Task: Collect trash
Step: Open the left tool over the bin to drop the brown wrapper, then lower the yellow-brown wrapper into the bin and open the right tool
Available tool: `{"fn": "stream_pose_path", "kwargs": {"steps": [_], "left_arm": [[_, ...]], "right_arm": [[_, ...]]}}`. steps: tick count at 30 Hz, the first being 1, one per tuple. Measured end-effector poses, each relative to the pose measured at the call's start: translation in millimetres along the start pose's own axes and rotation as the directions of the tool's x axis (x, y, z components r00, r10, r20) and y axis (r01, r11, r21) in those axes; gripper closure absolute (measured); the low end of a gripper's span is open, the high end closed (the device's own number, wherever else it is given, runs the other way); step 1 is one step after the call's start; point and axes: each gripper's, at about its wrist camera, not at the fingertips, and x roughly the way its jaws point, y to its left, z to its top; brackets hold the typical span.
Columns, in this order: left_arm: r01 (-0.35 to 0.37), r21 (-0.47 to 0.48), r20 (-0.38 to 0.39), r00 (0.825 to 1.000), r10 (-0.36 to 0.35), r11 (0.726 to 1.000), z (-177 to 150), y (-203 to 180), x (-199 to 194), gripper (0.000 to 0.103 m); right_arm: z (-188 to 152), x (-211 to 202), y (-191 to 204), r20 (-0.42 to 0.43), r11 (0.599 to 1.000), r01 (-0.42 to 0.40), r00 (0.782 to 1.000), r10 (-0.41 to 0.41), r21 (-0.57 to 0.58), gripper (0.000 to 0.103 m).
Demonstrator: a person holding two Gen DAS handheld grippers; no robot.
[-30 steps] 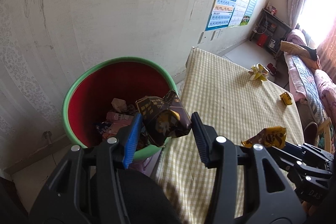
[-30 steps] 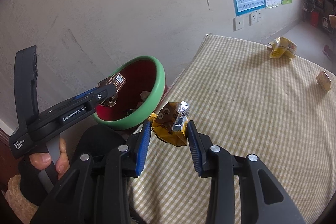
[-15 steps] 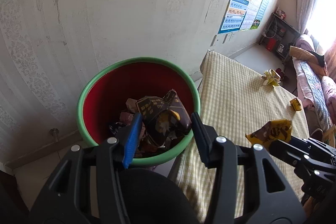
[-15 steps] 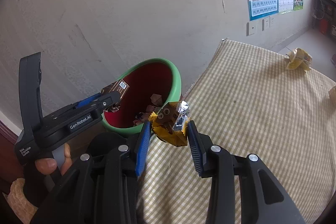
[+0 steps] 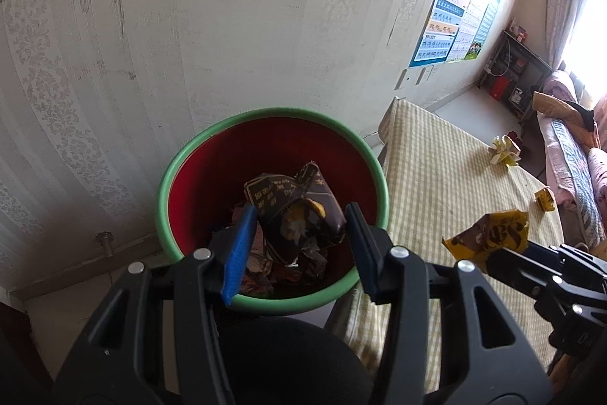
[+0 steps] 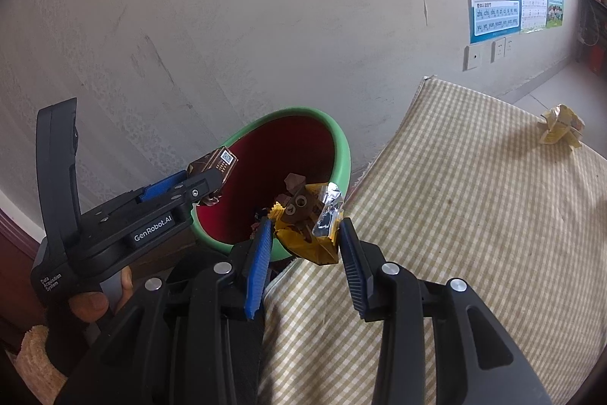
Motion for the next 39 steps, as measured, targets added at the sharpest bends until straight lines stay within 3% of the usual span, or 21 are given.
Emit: {"fn": "stream_pose_path", "kwargs": {"steps": [15,39], "left_arm": [[-0.037,-0.014,0.015,0.999,0.038,0.999,19.9,28.6,17.0,0.057],[-0.033,-0.036,-0.047,0.998,0.031,0.999,25.0,46.6,53.1,0.056]], "right_arm": [[19.9,39.6,13.3,-0.033,0.999,-0.032,0.999,0.031,-0.028,0.066],[33.3,79.8,18.6,-0.083,0.998,-0.024,0.996,0.02,-0.055,0.066]]}}
